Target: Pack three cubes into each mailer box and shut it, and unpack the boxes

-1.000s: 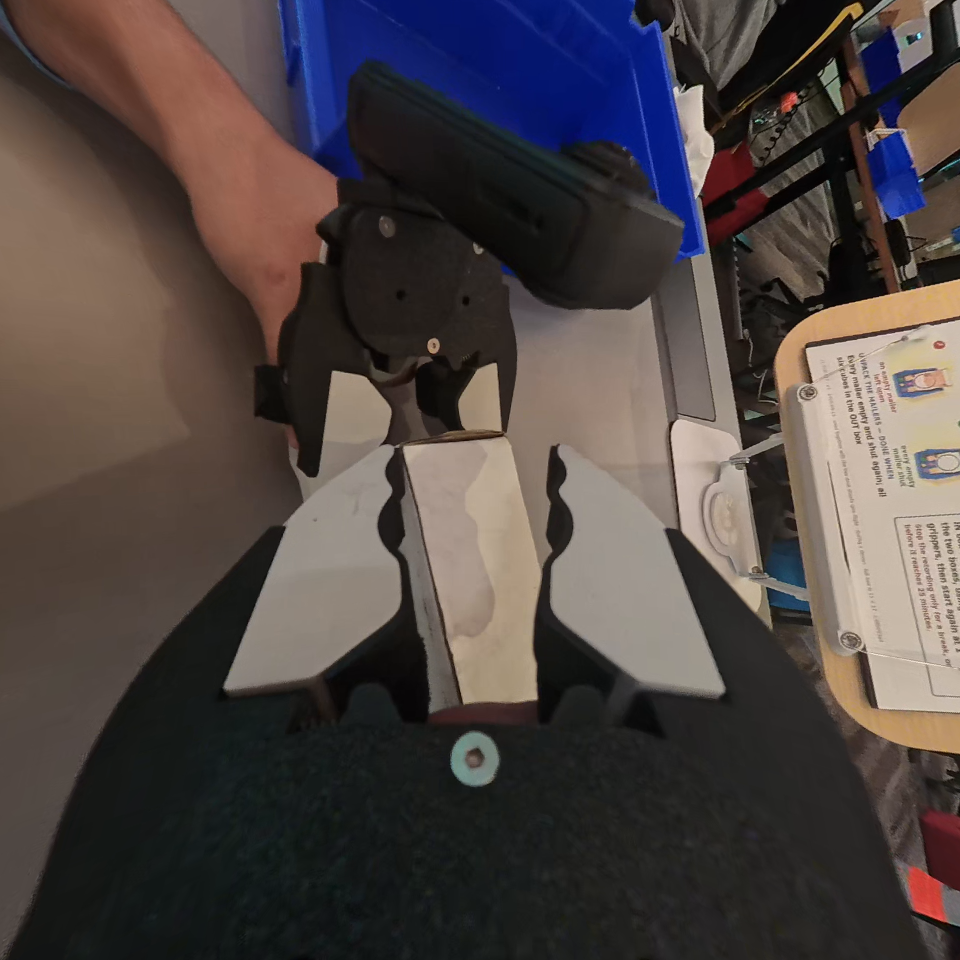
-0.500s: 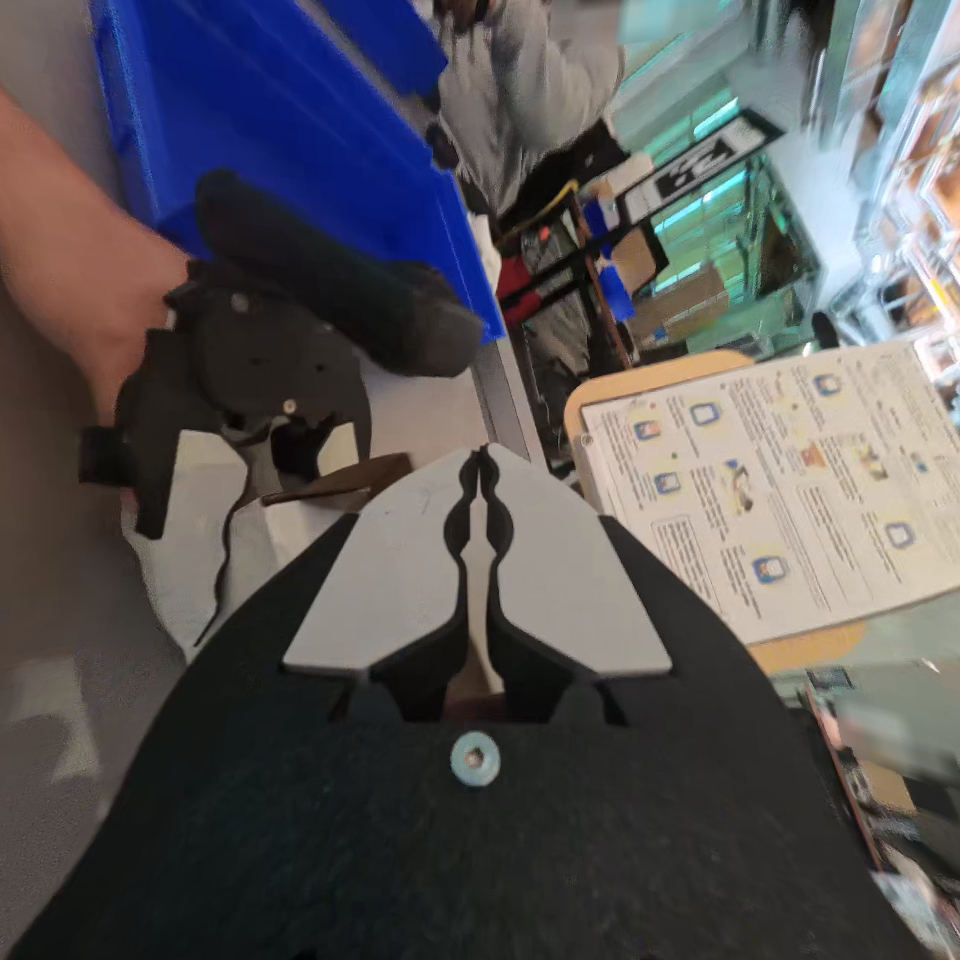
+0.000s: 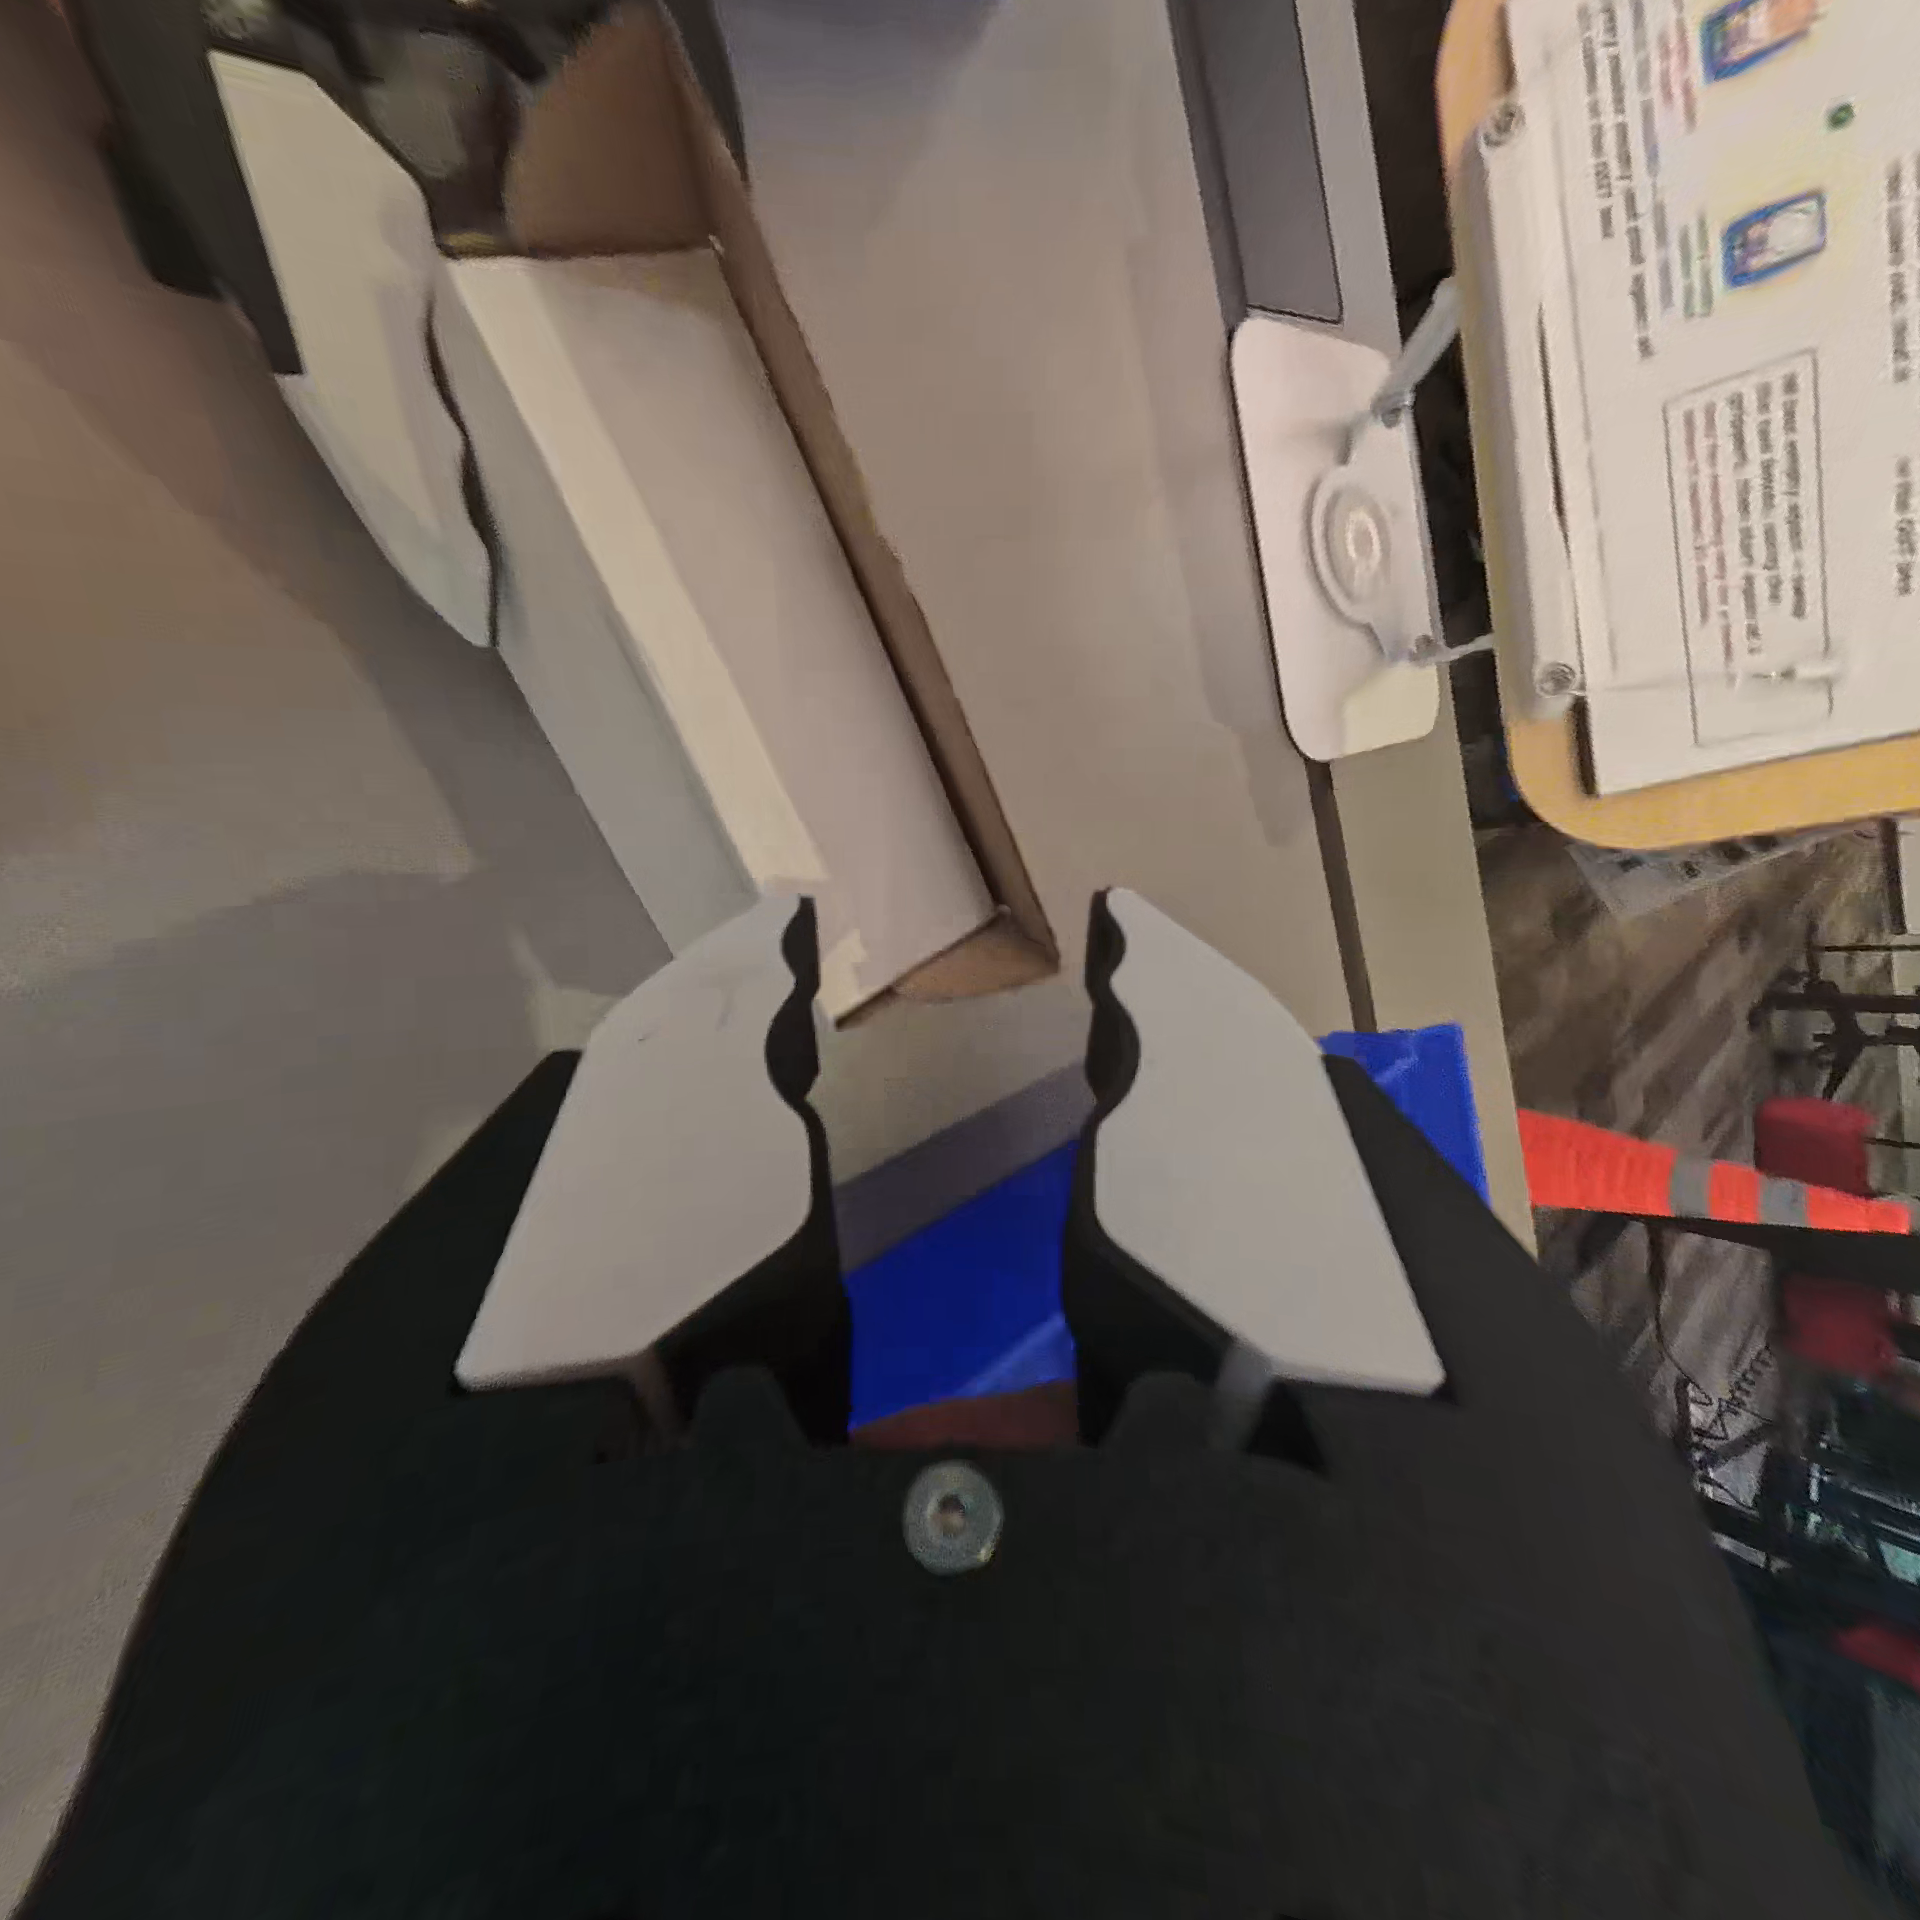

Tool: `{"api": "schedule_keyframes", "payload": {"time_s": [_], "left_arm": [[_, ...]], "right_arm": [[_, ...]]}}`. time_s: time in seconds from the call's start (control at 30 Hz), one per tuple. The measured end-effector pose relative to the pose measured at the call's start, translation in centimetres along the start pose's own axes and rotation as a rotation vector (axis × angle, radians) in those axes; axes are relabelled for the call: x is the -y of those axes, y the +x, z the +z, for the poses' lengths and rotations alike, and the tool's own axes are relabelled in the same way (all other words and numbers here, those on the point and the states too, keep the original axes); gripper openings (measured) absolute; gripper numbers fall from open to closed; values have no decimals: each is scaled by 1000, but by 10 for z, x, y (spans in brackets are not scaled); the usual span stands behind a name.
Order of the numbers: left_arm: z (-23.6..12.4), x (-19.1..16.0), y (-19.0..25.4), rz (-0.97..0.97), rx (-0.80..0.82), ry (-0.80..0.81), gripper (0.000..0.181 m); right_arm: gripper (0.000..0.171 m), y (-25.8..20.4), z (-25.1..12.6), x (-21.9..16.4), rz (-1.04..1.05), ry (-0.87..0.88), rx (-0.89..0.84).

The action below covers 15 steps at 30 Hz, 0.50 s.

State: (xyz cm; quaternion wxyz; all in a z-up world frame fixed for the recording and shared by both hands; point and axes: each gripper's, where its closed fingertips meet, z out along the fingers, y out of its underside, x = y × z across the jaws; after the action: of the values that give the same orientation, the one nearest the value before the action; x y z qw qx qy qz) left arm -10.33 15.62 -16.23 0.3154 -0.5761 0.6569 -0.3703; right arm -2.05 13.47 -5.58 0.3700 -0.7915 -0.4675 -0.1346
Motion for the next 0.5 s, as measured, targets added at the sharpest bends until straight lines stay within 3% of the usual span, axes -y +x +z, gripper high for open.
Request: {"api": "schedule_keyframes", "payload": {"time_s": [0.1, 0.2, 0.3, 0.33, 0.37, 0.5], "left_arm": [[-1, 1, -1, 38, 22, 8, 73], [-4, 5, -8, 213, 148, 28, 73], [-8, 4, -19, 432, 328, -20, 73], [-9, 3, -21, 456, 368, -30, 73], [-11, 2, -25, 429, 398, -32, 73], [-23, -8, -21, 155, 410, -19, 77]], "right_arm": [[47, 4, -3, 0, -11, 22, -6], [44, -5, 8, 13, -74, 48, 8], [33, -21, 24, 28, -158, 60, 7], [21, -24, 29, 30, -190, 54, -14], [11, -26, 34, 32, -212, 55, -54], [8, -27, 37, 39, -154, 105, -220]]}}
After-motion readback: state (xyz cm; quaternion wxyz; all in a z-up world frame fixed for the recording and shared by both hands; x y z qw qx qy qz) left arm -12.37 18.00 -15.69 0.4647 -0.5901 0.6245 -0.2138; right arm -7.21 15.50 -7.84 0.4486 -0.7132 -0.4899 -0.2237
